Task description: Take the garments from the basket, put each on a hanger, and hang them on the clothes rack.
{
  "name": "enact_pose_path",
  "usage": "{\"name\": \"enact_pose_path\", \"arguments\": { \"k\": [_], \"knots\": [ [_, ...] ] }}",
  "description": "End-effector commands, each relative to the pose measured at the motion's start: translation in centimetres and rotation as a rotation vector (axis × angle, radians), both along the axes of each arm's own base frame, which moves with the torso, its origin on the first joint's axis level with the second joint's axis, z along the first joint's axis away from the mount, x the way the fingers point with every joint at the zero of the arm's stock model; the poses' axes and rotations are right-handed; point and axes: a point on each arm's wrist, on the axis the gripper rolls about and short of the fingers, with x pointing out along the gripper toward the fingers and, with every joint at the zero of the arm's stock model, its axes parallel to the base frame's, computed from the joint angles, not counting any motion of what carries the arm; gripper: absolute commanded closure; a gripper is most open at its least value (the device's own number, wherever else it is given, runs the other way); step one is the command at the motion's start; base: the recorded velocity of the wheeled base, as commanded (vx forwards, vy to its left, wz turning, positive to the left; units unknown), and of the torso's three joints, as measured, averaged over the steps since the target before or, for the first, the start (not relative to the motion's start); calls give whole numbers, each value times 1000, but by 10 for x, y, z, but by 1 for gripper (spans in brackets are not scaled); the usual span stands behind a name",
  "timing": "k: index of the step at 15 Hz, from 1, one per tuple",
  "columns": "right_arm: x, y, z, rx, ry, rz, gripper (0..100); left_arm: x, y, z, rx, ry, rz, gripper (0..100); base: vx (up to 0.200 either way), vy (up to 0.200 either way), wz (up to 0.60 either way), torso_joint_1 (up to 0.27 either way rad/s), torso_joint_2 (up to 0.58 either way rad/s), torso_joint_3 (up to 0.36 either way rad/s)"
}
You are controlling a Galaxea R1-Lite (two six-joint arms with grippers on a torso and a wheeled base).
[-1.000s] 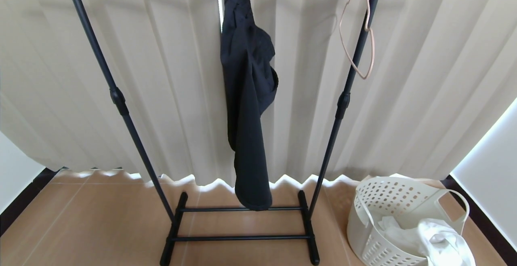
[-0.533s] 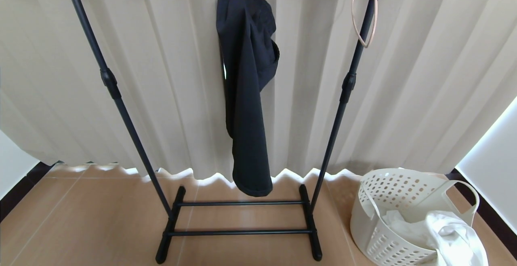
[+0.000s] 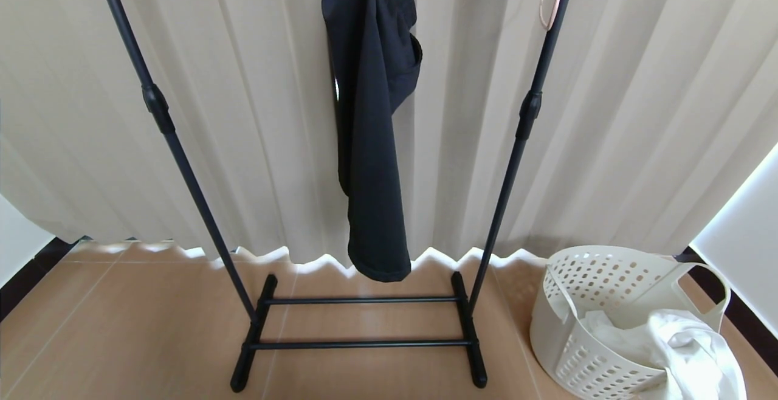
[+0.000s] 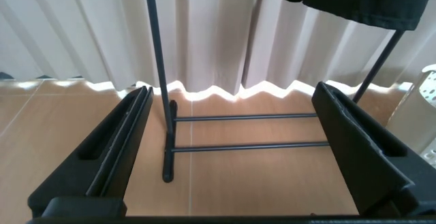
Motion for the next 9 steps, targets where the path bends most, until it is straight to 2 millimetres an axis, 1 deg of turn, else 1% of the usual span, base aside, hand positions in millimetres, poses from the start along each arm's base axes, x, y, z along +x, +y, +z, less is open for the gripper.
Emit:
{"name": "enact_pose_path", "arguments": {
  "k": [1, 6, 9],
  "knots": [
    [0, 0, 0, 1, -1, 1, 0, 0, 0, 0, 1, 1, 0, 0, 0, 0, -600, -2, 32, 41],
    [0, 0, 0, 1, -1, 1, 0, 0, 0, 0, 1, 1, 0, 0, 0, 0, -600, 1, 6, 6],
    [0, 0, 0, 1, -1, 1, 0, 0, 0, 0, 1, 1, 0, 0, 0, 0, 0, 0, 0, 0]
  ]
}}
